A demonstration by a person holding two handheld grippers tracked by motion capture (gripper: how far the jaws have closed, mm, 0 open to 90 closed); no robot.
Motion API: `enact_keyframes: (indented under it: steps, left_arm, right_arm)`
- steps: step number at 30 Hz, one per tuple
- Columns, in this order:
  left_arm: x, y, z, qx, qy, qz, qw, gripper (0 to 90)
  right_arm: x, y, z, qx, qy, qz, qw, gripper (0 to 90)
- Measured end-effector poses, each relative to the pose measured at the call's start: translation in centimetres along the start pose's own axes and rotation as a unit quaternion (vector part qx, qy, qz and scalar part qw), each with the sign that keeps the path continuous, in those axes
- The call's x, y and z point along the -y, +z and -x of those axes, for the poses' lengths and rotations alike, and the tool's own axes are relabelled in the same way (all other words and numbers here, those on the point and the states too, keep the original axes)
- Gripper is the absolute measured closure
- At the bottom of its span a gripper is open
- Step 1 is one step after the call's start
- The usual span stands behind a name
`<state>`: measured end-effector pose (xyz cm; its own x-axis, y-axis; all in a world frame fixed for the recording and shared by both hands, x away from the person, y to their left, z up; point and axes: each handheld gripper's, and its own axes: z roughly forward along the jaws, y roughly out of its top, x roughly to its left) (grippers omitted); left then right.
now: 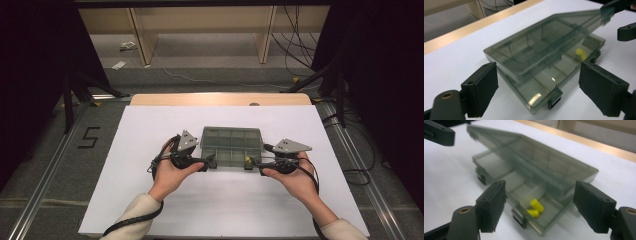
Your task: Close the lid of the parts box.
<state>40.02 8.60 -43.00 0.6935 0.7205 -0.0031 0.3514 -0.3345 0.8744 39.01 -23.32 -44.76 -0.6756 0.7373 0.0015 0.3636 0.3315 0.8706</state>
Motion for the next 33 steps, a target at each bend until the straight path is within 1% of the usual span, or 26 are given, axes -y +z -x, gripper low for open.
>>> enact_keyframes:
  steps: [2,4,6,8,10,11,12,13,14,15,16,18,19,20,23,30,33]
  left_arm:
    - [-0.3,-0.1,0.2,0.005,-0.002,0.006,1.0000,15.9]
    - [-0.7,-0.3,0.4,0.005,0.000,0.011,0.9999,17.2]
    - [-0.9,-0.3,0.5,0.001,0.000,0.017,0.9998,22.3]
    - [-1.0,-0.1,0.5,-0.004,-0.007,0.023,0.9997,32.0]
    - [-1.1,0.0,0.4,-0.013,-0.014,0.023,0.9996,41.7]
    - [-1.1,0.1,0.3,-0.019,-0.019,0.024,0.9994,49.4]
    - [-1.1,0.2,0.2,-0.024,-0.021,0.022,0.9992,55.2]
    - [-1.1,0.3,0.1,-0.026,-0.024,0.020,0.9992,63.3]
    - [-1.1,0.4,0.0,-0.029,-0.030,0.018,0.9990,67.5]
    - [-1.1,0.5,0.0,-0.029,-0.032,0.018,0.9989,73.6]
    - [-1.1,0.7,0.0,-0.031,-0.032,0.014,0.9989,78.7]
    - [-0.9,1.1,0.1,-0.037,-0.023,0.002,0.9990,85.3]
    - [-0.9,1.2,0.2,-0.038,-0.023,0.000,0.9990,87.5]
    - [-0.8,1.4,0.3,-0.036,-0.020,-0.006,0.9991,88.9]
    - [-0.7,1.8,0.4,-0.036,-0.017,-0.012,0.9991,89.7]
    - [-0.5,2.0,0.5,-0.035,-0.015,-0.019,0.9991,89.7]
    - [-0.4,2.2,0.5,-0.035,-0.018,-0.018,0.9991,89.8]
  right_arm:
    - [-0.4,-0.2,0.0,-0.012,0.005,0.007,0.9999,27.4]
    - [-0.8,-0.4,-0.2,-0.014,0.001,0.011,0.9998,27.4]
    - [-1.1,-0.5,-0.3,-0.014,0.001,0.019,0.9997,28.1]
    - [-1.3,-0.4,-0.2,-0.008,0.001,0.024,0.9997,30.8]
    - [-1.4,-0.2,-0.2,-0.007,0.004,0.025,0.9996,38.3]
    - [-1.5,-0.2,-0.2,-0.008,0.003,0.026,0.9996,43.4]
    - [-1.5,-0.1,-0.3,-0.005,0.000,0.028,0.9996,49.9]
    - [-1.6,0.0,-0.4,0.000,-0.003,0.032,0.9995,57.9]
    - [-1.7,0.0,-0.4,0.002,-0.006,0.033,0.9994,61.8]
    - [-1.8,0.1,-0.4,0.003,-0.009,0.031,0.9995,67.7]
    - [-1.9,0.2,-0.4,0.003,-0.012,0.030,0.9995,72.7]
    - [-1.9,0.5,-0.4,0.003,-0.009,0.022,0.9997,84.0]
    - [-1.9,0.6,-0.5,0.005,-0.014,0.017,0.9997,87.9]
    - [-2.0,0.7,-0.6,0.007,-0.014,0.012,0.9998,90.0]
    - [-1.9,0.9,-0.7,0.006,-0.015,0.001,0.9999,90.0]
    - [-1.6,1.1,-0.5,0.016,-0.010,-0.005,0.9998,90.0]
    - [-1.5,1.2,-0.4,0.019,-0.008,-0.008,0.9998,90.0]
